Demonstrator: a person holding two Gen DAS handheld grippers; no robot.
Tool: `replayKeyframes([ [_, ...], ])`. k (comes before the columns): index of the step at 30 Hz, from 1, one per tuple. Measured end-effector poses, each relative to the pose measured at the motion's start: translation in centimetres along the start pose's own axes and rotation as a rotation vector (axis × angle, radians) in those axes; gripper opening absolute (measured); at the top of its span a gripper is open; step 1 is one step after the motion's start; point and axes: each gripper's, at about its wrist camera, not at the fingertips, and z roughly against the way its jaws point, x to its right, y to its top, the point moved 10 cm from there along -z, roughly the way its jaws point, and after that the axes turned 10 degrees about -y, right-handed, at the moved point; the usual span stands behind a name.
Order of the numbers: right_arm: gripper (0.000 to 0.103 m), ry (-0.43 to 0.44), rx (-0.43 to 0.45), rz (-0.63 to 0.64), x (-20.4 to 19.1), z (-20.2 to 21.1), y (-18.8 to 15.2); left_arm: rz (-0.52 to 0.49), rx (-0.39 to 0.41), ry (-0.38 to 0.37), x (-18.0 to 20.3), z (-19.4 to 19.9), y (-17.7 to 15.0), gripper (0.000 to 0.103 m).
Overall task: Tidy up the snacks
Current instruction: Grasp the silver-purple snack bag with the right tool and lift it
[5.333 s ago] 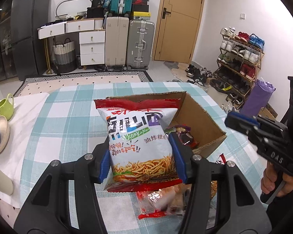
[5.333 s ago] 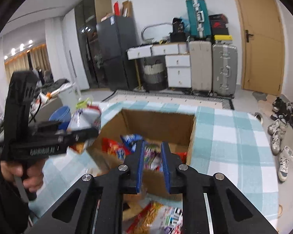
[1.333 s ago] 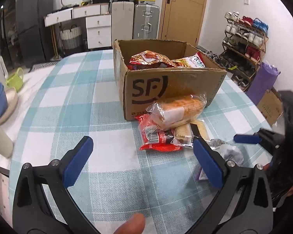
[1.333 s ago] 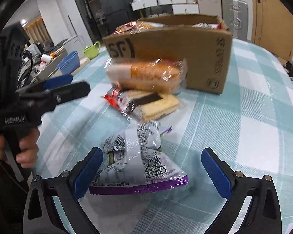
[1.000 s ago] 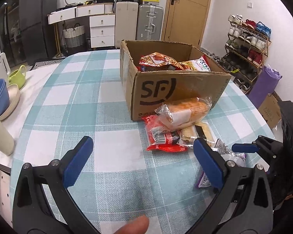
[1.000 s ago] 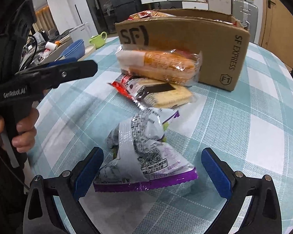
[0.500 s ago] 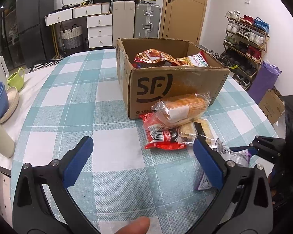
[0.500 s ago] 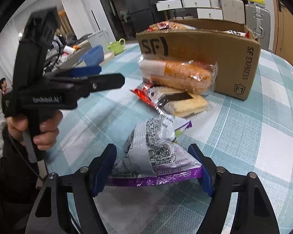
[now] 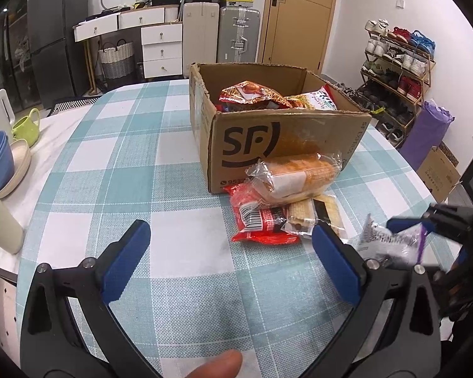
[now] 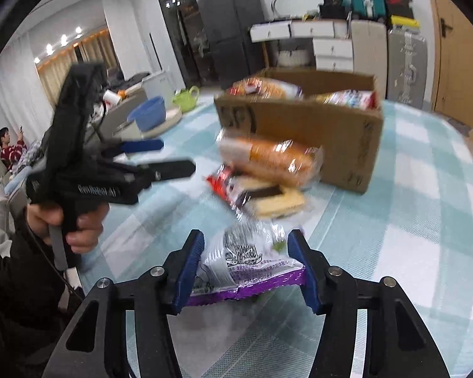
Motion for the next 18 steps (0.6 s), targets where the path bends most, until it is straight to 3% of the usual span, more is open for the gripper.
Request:
replayKeyframes([
  [1, 0.049, -0.008, 0.011, -0.003, 0.3, 0.3, 0.2, 0.002, -0.002, -0.001, 0.0, -0.1, 0.0, 0.102],
  [2, 0.030, -0.015, 0.018, -0.008, 0.7, 0.4, 0.4, 0.004, -0.007, 0.001, 0.0, -0.3, -0.1, 0.102],
  [3, 0.020, -0.024, 0.011, -0.013, 1.0, 0.4, 0.5, 0.004, -0.011, 0.003, 0.1, -0.4, -0.2, 0.102],
  [8, 0.023, -0.040, -0.043, 0.012, 2.2, 0.5, -0.6, 0.015, -0.032, -0.012, 0.4, -1.2, -0.8, 0.102],
  [12, 0.038, -0.038, -0.092, 0.020, 2.7, 0.3, -1.7, 0.009, -0.041, -0.017, 0.7, -1.6, -1.1, 0.102],
  [16, 0.041, -0.021, -0.101, 0.020, 2.5, 0.4, -2.1, 0.002, -0.056, -0.025, 1.0, -2.1, -1.5, 0.102],
  [18, 0.048, -0.014, -0.112, 0.018, 2.7, 0.8, -2.3, -0.008, -0.059, -0.016, 1.0, -2.2, -1.6, 0.102],
])
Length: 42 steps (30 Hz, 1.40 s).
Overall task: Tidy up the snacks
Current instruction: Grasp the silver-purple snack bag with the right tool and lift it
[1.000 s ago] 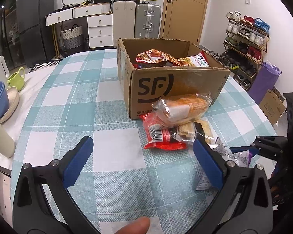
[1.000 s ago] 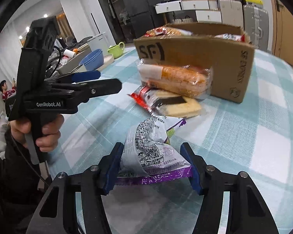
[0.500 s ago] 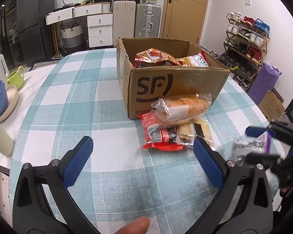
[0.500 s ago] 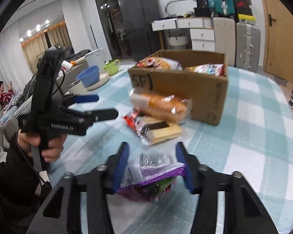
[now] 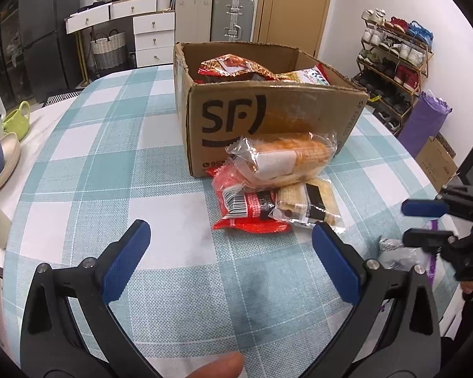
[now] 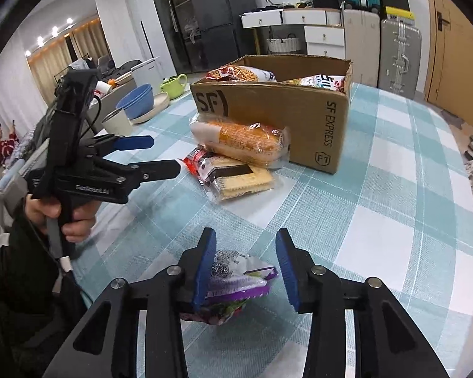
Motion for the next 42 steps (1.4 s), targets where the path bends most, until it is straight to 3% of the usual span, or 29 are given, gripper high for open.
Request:
replayKeyframes([
  [5, 0.049, -0.003, 0.018, -0.013, 0.2, 1.2, -0.3, 0.015, 0.003, -0.008, -0.3, 0.1, 0.1, 0.102],
  [9, 0.066, 0.013, 0.014, 0.026, -1.0, 2.1, -1.4, 0.015, 0.011, -0.006, -0.4, 0.4, 0.3, 0.102],
  [18, 0.068, 0.038, -0.078, 0.108, -2.7, 0.7, -5.0, 0.002, 0.019, -0.015, 0.1, 0.9, 0.5, 0.102],
  [23, 0.068, -0.018, -0.121, 0.189, -3.5, -0.7, -6.2, -0.012, 0.013, -0.015, 0.6, 0.8, 0.3, 0.102],
  [25, 0.057, -0.017, -0.122, 0.187, -3.7, -1.2, -6.2, -0.015, 0.007, -0.015, 0.7, 0.6, 0.2, 0.102],
  [28, 0.046, -0.029, -0.078, 0.176, -3.4, -0.9, -5.5, -0.015, 0.000, -0.013, 0.6, 0.3, 0.0, 0.102],
  [36, 0.046, -0.064, 0.102, -0.030, 0.5, 1.6, -1.5, 0.012, -0.018, -0.009, -0.2, -0.8, -0.4, 0.102],
  [42, 0.046, -0.082, 0.132, -0.161, 3.3, 1.6, -0.5, 0.046, -0.022, -0.022, -1.0, -1.8, 0.3, 0.102],
])
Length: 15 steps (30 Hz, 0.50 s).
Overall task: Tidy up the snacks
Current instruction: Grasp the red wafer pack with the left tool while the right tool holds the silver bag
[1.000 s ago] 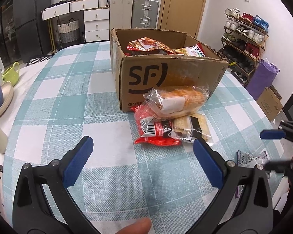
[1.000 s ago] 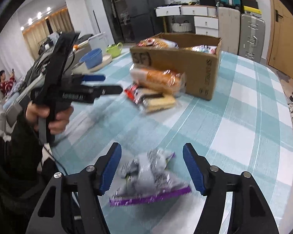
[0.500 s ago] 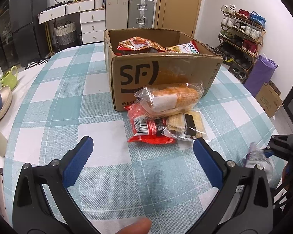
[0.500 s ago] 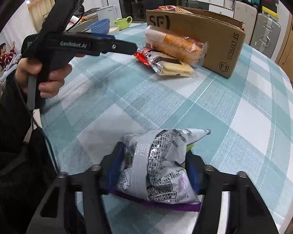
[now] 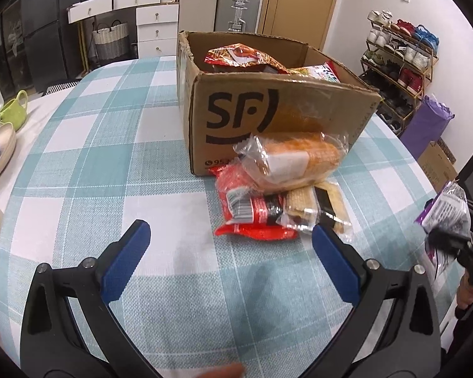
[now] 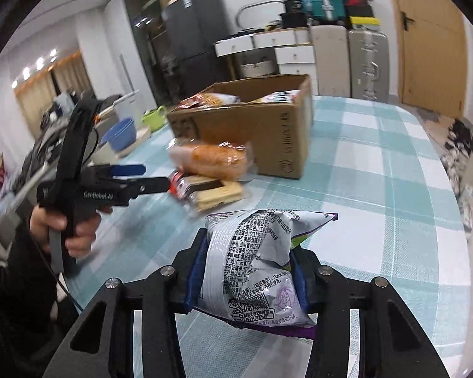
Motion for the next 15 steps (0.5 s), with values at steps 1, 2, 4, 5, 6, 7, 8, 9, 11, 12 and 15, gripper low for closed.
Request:
replayKeyframes([
  [1, 0.046, -0.004, 0.002, -0.007, 0.1, 0.0, 0.1, -0.006, -0.002, -0.004, 0.1, -0.2, 0.1, 0.102],
  [2, 0.046, -0.005, 0.004, -0.016, 0.4, 0.0, 0.2, -0.010, -0.004, -0.004, 0.1, -0.4, 0.2, 0.100],
  [4, 0.046, -0.003, 0.002, -0.037, 0.8, 0.0, 0.3, -0.018, -0.010, 0.010, -0.1, -0.9, 0.3, 0.096],
  [5, 0.046, -0.006, 0.004, -0.040, 1.0, 0.0, 0.3, -0.014, -0.014, 0.019, -0.3, -1.1, 0.3, 0.096],
  [6, 0.046, -0.006, 0.002, -0.041, 1.1, 0.0, 0.3, -0.003, -0.013, 0.027, -0.7, -1.2, 0.4, 0.096],
  [7, 0.046, -0.006, 0.003, -0.041, 1.1, 0.1, 0.2, 0.011, -0.009, 0.027, -1.1, -1.2, 0.5, 0.096],
  [8, 0.046, -0.005, 0.003, -0.041, 1.1, 0.1, 0.2, 0.027, -0.004, 0.021, -1.4, -1.2, 0.6, 0.096],
  [9, 0.046, -0.002, 0.000, -0.041, 1.1, 0.0, 0.2, 0.044, -0.005, 0.016, -1.7, -1.4, 0.7, 0.096],
  [11, 0.046, 0.003, -0.003, -0.036, 1.0, -0.1, 0.1, 0.049, -0.017, 0.016, -1.8, -2.0, 1.0, 0.095],
  [12, 0.046, 0.003, -0.005, -0.035, 1.0, -0.1, 0.1, 0.042, -0.020, 0.019, -1.8, -2.1, 1.1, 0.095],
  [15, 0.046, 0.004, -0.015, -0.032, 0.9, -0.3, -0.1, 0.004, -0.044, 0.013, -0.9, -3.1, 1.3, 0.095],
])
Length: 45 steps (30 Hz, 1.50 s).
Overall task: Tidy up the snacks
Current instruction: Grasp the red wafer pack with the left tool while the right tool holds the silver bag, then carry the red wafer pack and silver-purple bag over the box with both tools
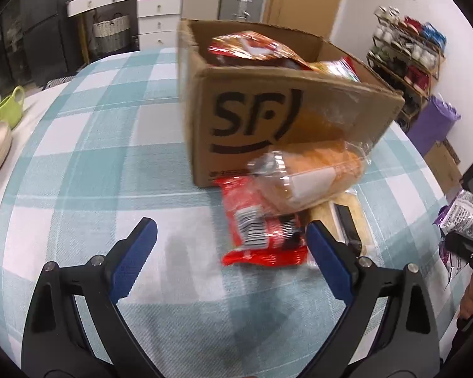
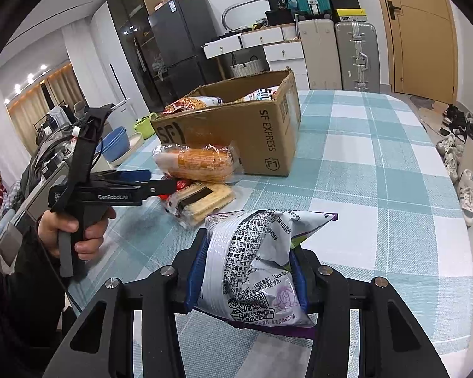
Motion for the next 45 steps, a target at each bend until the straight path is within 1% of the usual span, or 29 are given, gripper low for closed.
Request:
replayKeyframes([
  [2, 0.046, 0.005, -0.005, -0.003, 0.0, -0.1, -0.1, -0.019, -0.019, -0.002, 0.6, -0.8, 0.0, 0.095],
  [4, 0.046, 0.004, -0.009, -0.005, 0.1, -0.2, -0.2, -0.033, -0.034, 0.004, 1.0, -1.6, 0.0, 0.085],
  [5, 0.046, 0.004, -0.011, -0.006, 0.1, -0.3, -0.3, -0.034, -0.044, 0.001, 1.0, -2.0, 0.0, 0.077],
  [6, 0.046, 0.003, -0.012, -0.008, 0.1, -0.4, -0.3, -0.035, -0.046, -0.005, 1.1, -2.1, -0.1, 0.074],
  [7, 0.046, 0.003, -0.014, -0.011, 0.2, -0.4, -0.3, -0.040, -0.033, -0.008, 1.3, -2.0, 0.1, 0.068],
  [8, 0.046, 0.004, -0.014, -0.014, 0.3, -0.4, -0.3, -0.044, -0.030, -0.034, 1.6, -2.0, 0.2, 0.055],
  [9, 0.046, 0.005, -0.014, -0.016, 0.3, -0.4, -0.3, -0.049, -0.029, -0.045, 1.9, -2.0, 0.1, 0.047],
  [10, 0.046, 0.006, -0.013, -0.017, 0.3, -0.4, -0.3, -0.055, -0.025, -0.039, 2.0, -1.8, 0.1, 0.045],
  [11, 0.046, 0.007, -0.013, -0.017, 0.3, -0.4, -0.3, -0.062, -0.014, -0.028, 2.0, -1.7, 0.1, 0.041],
  [16, 0.046, 0.010, -0.004, -0.023, 0.2, -0.4, -0.2, -0.054, -0.001, -0.039, 2.0, -1.0, -0.4, 0.041],
  [20, 0.046, 0.013, 0.008, -0.026, -0.1, -0.3, 0.0, -0.037, 0.026, -0.045, 1.4, 0.7, -1.1, 0.041],
  [24, 0.046, 0.018, 0.042, -0.024, -0.7, 0.0, 0.5, -0.038, 0.054, -0.050, 1.7, 2.8, -2.1, 0.041],
  [32, 0.046, 0.021, 0.096, -0.015, -2.0, 1.1, 1.8, -0.035, 0.114, -0.049, 1.5, 7.2, -2.9, 0.041],
  [38, 0.046, 0.018, 0.138, -0.019, -2.4, 1.7, 3.3, -0.031, 0.161, -0.046, 1.5, 9.9, -2.5, 0.041],
  [45, 0.046, 0.013, 0.170, -0.019, -2.9, 1.5, 5.9, -0.024, 0.196, -0.047, 1.7, 10.9, -0.8, 0.041],
])
